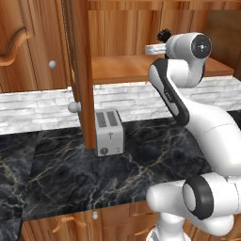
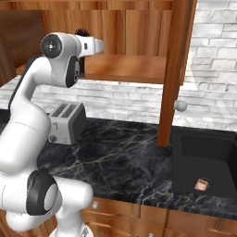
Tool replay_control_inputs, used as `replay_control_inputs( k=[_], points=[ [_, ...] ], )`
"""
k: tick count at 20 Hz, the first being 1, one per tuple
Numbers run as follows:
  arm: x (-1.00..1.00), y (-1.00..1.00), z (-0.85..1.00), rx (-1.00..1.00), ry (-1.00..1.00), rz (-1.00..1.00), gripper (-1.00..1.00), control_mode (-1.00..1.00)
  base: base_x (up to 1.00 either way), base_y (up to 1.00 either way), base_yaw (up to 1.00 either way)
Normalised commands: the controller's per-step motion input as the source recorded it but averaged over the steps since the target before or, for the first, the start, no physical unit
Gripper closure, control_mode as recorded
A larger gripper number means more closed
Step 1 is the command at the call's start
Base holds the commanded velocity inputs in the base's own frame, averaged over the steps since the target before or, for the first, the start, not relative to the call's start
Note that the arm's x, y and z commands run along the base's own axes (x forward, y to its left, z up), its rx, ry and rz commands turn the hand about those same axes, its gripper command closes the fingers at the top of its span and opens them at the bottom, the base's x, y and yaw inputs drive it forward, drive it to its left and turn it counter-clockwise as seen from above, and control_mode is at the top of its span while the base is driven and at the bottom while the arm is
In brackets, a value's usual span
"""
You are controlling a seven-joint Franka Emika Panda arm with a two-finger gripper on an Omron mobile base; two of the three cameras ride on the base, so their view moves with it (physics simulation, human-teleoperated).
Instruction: Pick up the dish brush and bar soap from the sink, and place them back in the cabinet, and close the cabinet doors.
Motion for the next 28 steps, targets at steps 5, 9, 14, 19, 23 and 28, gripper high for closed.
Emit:
replay_control_inputs(
  k=[5, 9, 14, 19, 23, 28],
  points=[
    [0.28, 0.00, 0.00, 0.00, 0.00, 0.00, 1.00, -1.00, 0.00, 0.00, 0.00],
    [0.30, 0.00, 0.00, 0.00, 0.00, 0.00, 1.00, -1.00, 0.00, 0.00, 0.00],
    [0.29, 0.00, -0.01, 0.00, 0.00, 0.00, 1.00, -1.00, 0.00, 0.00, 0.00],
    [0.21, 0.00, -0.10, 0.00, 0.00, 0.00, 1.00, -1.00, 0.00, 0.00, 0.00],
    [0.11, 0.00, -0.18, 0.00, 0.00, 0.01, 1.00, -1.00, 0.00, 0.00, 0.00],
    [0.13, 0.00, -0.23, 0.00, 0.00, 0.00, 1.00, -1.00, 0.00, 0.00, 0.00]
  ],
)
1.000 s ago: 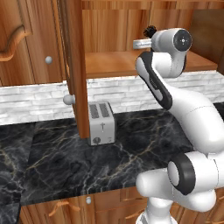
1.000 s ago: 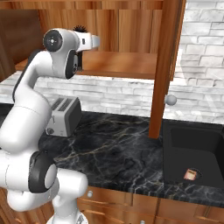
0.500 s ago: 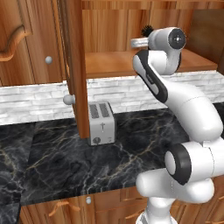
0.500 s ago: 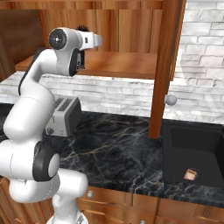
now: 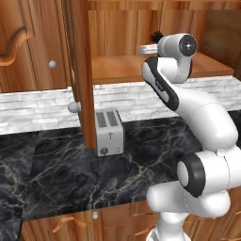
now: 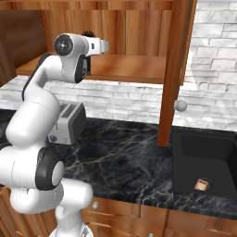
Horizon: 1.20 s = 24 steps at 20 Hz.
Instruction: Pick up the dish brush and bar soap from the sink, and place them back in the cabinet, and close the cabinet doors.
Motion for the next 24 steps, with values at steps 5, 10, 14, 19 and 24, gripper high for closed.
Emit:
replay_control_inputs(
  k=[5, 10, 14, 19, 24],
  points=[
    [0.26, 0.00, -0.21, 0.00, 0.00, 0.00, 1.00, -1.00, 0.00, 0.00, 0.00],
    [0.27, 0.00, -0.19, 0.00, 0.00, 0.00, 1.00, -1.00, 0.00, 0.00, 0.00],
    [0.32, 0.00, -0.24, 0.00, 0.00, 0.00, 1.00, -1.00, 0.00, 0.00, 0.00],
    [0.33, 0.00, -0.22, 0.00, -0.01, 0.00, 1.00, -1.00, 0.00, 0.00, 0.00],
    [0.37, 0.00, -0.26, 0.00, -0.01, 0.00, 1.00, -1.00, 0.00, 0.00, 0.00]
  ],
)
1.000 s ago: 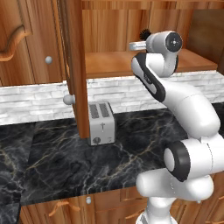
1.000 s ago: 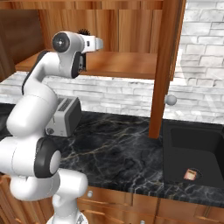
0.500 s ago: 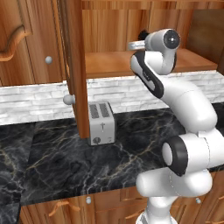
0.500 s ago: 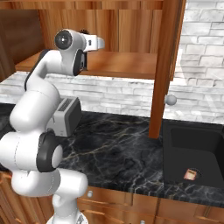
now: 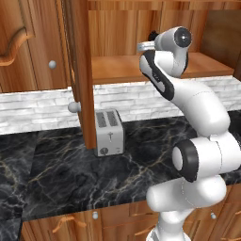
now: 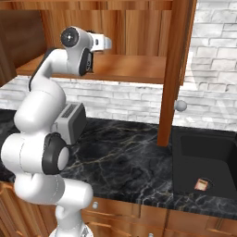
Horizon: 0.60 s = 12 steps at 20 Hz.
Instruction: Pick up the dish brush and bar soap from the sink, and place them back in the cabinet, and close the cabinet doors.
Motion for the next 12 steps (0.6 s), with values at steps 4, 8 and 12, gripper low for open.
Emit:
replay_control_inputs(
  k=[4, 8, 12],
  points=[
    [0.37, 0.00, -0.28, 0.00, -0.03, 0.00, 1.00, -1.00, 0.00, 0.00, 0.00],
    [0.31, 0.00, -0.30, 0.00, -0.04, 0.00, 1.00, -1.00, 0.00, 0.00, 0.00],
    [0.22, 0.00, -0.16, 0.00, -0.01, 0.00, 1.00, -1.00, 0.00, 0.00, 0.00]
  ],
)
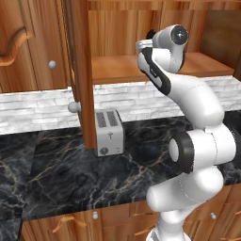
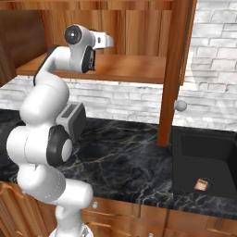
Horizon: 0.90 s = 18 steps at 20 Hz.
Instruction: Pick up the dish brush and bar soap from the sink, and place them back in the cabinet, and close the cabinet doors.
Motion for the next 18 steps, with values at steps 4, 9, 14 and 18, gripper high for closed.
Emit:
replay_control_inputs(
  k=[4, 9, 14, 18],
  points=[
    [0.20, 0.00, -0.03, 0.00, 0.00, 0.00, 1.00, -1.00, 0.00, 0.00, 0.00],
    [0.11, 0.00, -0.01, 0.00, 0.00, 0.00, 1.00, -1.00, 0.00, 0.00, 0.00],
    [0.10, 0.00, -0.01, 0.00, 0.00, 0.00, -1.00, -1.00, 0.00, 0.00, 0.00],
    [0.14, 0.00, -0.05, 0.00, -0.02, 0.00, -1.00, -1.00, 0.00, 0.00, 0.00]
  ],
)
